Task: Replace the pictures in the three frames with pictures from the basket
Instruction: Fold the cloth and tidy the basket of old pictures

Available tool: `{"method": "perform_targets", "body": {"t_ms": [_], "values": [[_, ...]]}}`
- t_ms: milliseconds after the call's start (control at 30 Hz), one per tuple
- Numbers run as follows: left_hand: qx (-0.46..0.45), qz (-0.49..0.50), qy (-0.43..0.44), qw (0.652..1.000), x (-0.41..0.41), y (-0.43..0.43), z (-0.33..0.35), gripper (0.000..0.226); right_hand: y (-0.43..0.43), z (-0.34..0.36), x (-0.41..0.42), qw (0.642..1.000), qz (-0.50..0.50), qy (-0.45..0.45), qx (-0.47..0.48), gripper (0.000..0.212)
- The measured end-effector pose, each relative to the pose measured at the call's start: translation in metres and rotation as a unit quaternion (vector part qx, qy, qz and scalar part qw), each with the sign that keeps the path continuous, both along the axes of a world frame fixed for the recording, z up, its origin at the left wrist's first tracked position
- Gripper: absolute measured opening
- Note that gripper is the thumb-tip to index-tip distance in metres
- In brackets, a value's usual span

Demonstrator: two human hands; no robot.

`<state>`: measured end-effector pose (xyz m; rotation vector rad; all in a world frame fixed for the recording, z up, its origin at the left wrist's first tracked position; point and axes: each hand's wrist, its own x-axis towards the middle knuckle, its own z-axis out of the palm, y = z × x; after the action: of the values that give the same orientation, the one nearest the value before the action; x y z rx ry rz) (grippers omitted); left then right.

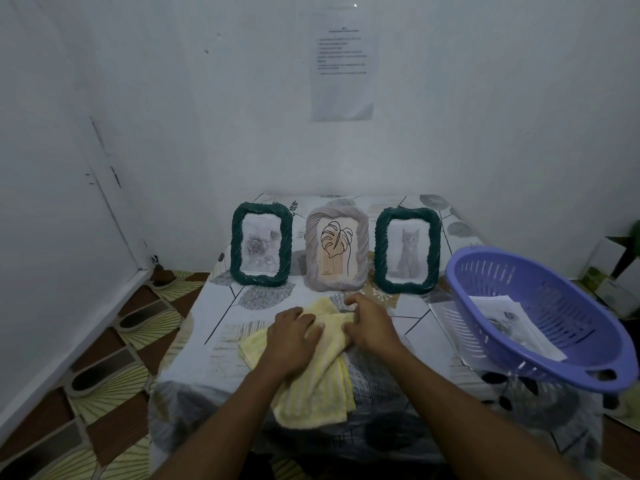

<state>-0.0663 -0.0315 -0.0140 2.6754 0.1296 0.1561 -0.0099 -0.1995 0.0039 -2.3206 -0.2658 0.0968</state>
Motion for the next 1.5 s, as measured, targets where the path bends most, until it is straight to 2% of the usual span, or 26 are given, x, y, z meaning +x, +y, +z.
{"method": "perform_targets", "body": {"t_ms": [100,267,467,600,733,933,1000,1067,1133,1200,1300,1367,1500], "values": [[0.010,0.002,-0.014,1.000,0.001,0.005,0.000,0.037,-0.023,0.005,0.008,1.000,-0.009,-0.010,-0.013,0.031],[0.059,0.045,0.006,0.997,0.006,0.000,0.003,0.050,-0.067,0.020,0.021,0.996,-0.019,-0.036,-0.081,0.032],[0.093,0.078,0.018,0.992,0.008,0.002,0.005,0.058,-0.108,0.028,0.033,0.995,-0.044,-0.014,-0.090,0.036],[0.114,-0.007,0.004,0.993,0.019,0.004,0.013,0.058,-0.103,0.026,0.034,0.993,-0.038,-0.009,-0.107,0.035],[0.156,-0.105,0.055,0.981,0.041,0.007,0.023,0.062,-0.094,0.023,0.033,0.991,-0.023,0.009,-0.130,0.037],[0.197,-0.117,0.098,0.968,0.063,0.018,0.029,0.063,-0.091,0.023,0.037,0.982,-0.003,0.038,-0.187,0.045],[0.189,-0.107,0.098,0.971,0.061,0.021,0.031,0.056,-0.090,0.022,0.038,0.985,-0.004,0.035,-0.170,0.045],[0.196,-0.101,0.082,0.972,0.059,0.026,0.034,0.039,-0.088,0.023,0.038,0.989,-0.009,0.030,-0.146,0.044],[0.151,-0.098,0.067,0.981,0.055,0.033,0.043,0.017,-0.087,0.026,0.038,0.992,-0.016,0.015,-0.127,0.041],[0.061,-0.088,0.077,0.991,0.052,0.043,0.056,0.008,-0.087,0.031,0.039,0.995,-0.022,0.001,-0.101,0.038],[-0.027,-0.070,0.078,0.994,0.048,0.061,0.077,0.009,-0.086,0.050,0.038,0.997,-0.035,-0.015,-0.062,0.029],[-0.105,-0.039,0.041,0.993,0.043,0.066,0.093,0.009,-0.085,0.070,0.037,0.997,-0.045,-0.032,-0.047,0.019],[-0.280,0.002,-0.033,0.959,0.036,0.060,0.122,0.014,-0.085,0.108,0.031,0.998,-0.054,-0.038,0.001,0.009]]}}
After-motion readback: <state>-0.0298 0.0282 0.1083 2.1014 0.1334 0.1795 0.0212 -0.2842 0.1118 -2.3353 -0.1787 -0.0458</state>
